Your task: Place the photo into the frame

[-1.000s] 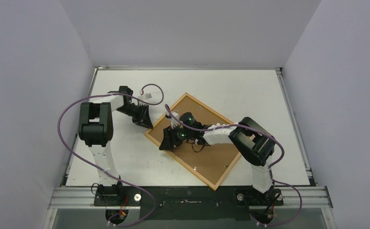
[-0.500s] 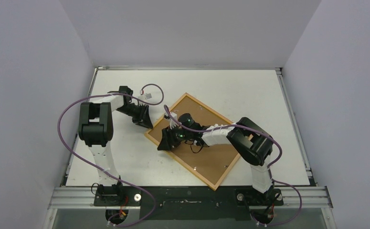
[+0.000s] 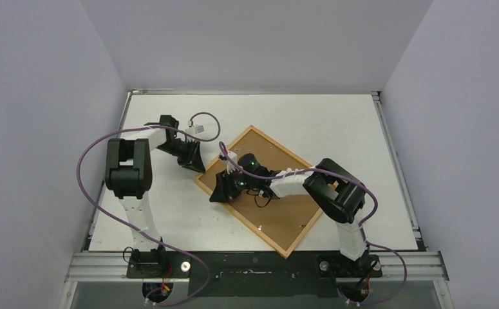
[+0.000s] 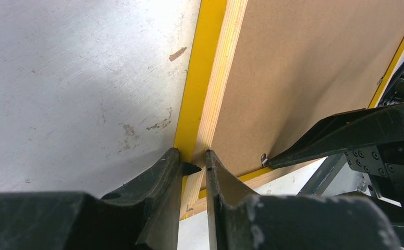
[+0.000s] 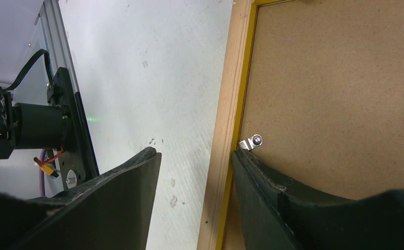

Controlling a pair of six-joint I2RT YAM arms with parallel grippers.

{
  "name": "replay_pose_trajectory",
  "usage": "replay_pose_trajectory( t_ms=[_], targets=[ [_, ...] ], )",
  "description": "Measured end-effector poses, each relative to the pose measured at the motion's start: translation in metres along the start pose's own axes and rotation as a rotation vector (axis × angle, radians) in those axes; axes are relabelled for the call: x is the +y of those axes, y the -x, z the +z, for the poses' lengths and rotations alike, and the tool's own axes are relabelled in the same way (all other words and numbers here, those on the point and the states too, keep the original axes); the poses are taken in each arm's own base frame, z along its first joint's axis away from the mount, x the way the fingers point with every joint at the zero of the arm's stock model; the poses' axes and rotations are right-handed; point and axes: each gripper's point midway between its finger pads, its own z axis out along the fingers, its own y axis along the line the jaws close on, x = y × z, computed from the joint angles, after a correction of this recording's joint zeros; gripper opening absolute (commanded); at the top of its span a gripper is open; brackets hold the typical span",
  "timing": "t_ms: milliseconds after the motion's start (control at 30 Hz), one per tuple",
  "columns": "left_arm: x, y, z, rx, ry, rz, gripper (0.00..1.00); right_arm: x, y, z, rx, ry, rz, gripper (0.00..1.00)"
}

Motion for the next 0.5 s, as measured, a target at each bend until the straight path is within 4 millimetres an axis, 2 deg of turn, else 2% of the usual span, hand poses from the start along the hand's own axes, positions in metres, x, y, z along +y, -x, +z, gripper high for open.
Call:
replay_pose_trajectory(
  t_ms=[200,333,433,500],
  targets=[
    [0.0,0.0,-0.001,-0.006,0.008,0.008,0.15,-0.001,0.001,0.002,-0.013,-0.019,0.004,0.56],
    [0.001,0.001,-0.001,-0.008,0.008,0.007,0.15,-0.002,0.006,0.0,-0.019,-0.033,0.012,0.68],
    [0.001,0.001,-0.003,-0.013,0.003,-0.001,0.15,-0.007,0.017,-0.015,-0.03,-0.085,0.037,0.76],
    [0.001,0.002,-0.004,-0.019,0.001,-0.007,0.15,-0.021,0.035,-0.038,-0.073,-0.16,0.062,0.79]
  ],
)
